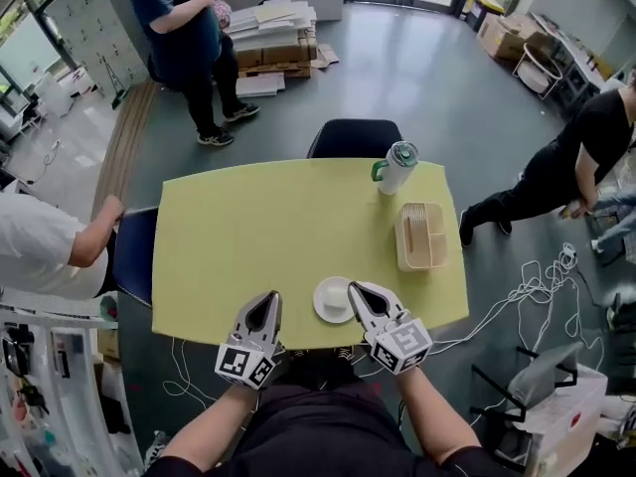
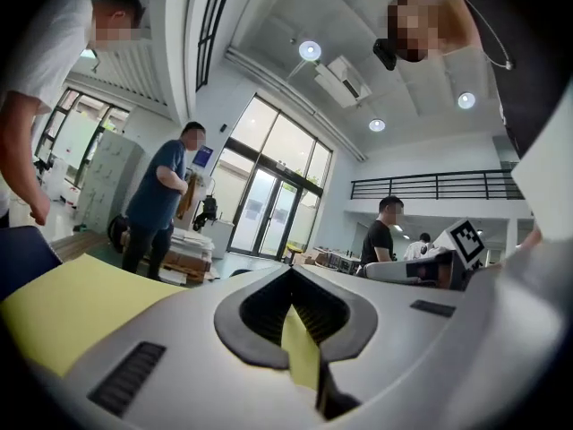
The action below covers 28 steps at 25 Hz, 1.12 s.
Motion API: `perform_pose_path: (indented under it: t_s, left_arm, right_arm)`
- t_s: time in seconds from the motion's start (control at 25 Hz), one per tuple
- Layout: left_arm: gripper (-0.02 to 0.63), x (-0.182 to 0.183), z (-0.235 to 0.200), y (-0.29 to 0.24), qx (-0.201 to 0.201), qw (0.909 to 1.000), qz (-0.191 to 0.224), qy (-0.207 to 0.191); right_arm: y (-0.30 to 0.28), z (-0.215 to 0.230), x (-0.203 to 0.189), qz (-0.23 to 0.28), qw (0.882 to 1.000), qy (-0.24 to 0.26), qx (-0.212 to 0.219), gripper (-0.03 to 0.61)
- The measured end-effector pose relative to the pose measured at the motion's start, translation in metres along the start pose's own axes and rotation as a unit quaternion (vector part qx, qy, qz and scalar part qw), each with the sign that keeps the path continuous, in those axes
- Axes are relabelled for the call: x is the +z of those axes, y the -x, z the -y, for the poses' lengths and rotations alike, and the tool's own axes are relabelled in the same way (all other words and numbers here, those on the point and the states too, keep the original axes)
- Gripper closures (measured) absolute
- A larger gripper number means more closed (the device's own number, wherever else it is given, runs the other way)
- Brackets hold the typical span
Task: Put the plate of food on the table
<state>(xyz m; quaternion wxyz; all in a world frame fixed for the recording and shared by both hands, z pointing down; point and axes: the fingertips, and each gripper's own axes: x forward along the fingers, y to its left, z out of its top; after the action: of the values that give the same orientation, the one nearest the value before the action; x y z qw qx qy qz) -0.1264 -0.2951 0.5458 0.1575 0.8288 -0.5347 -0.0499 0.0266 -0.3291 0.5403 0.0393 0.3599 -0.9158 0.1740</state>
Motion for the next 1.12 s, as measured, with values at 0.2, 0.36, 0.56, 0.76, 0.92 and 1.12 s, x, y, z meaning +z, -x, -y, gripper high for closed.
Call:
perform_pose_path:
  t_s: [0.2, 0.36, 0.56, 0.76, 0.92, 1.12]
  left_arm:
    - [0.606, 0.026, 0.021, -0.003, -0.024, 0.9995, 0.018, -0.006]
    - [0.606, 0.044, 0.034, -0.002, -0.039, 0.9988, 0.027, -0.011]
    - [0.606, 0.063, 0.046, -0.004, -0.05, 0.9978, 0.039, -0.021]
    - [0.606, 0.073, 0.063, 0.0, -0.066, 0.9961, 0.049, -0.032]
    - [0.606, 0.074, 0.07, 0.004, -0.075, 0.9956, 0.046, -0.032]
    - [0.606, 0.075, 0.075, 0.008, -0.084, 0.9948, 0.045, -0.034]
  right_arm:
    - [0.012, -0.005, 0.037, 0.008, 0.999, 0.045, -0.018, 0.566]
    - [0.026, -0.014, 0.055, 0.013, 0.998, 0.063, -0.024, 0.566]
    - [0.035, -0.024, 0.071, 0.028, 0.998, 0.055, -0.013, 0.566]
    - [0.04, -0.034, 0.079, 0.037, 0.997, 0.06, -0.011, 0.566]
    - [0.045, -0.046, 0.091, 0.058, 0.996, 0.067, 0.003, 0.566]
    - [0.051, -0.055, 0.095, 0.061, 0.995, 0.076, 0.015, 0.566]
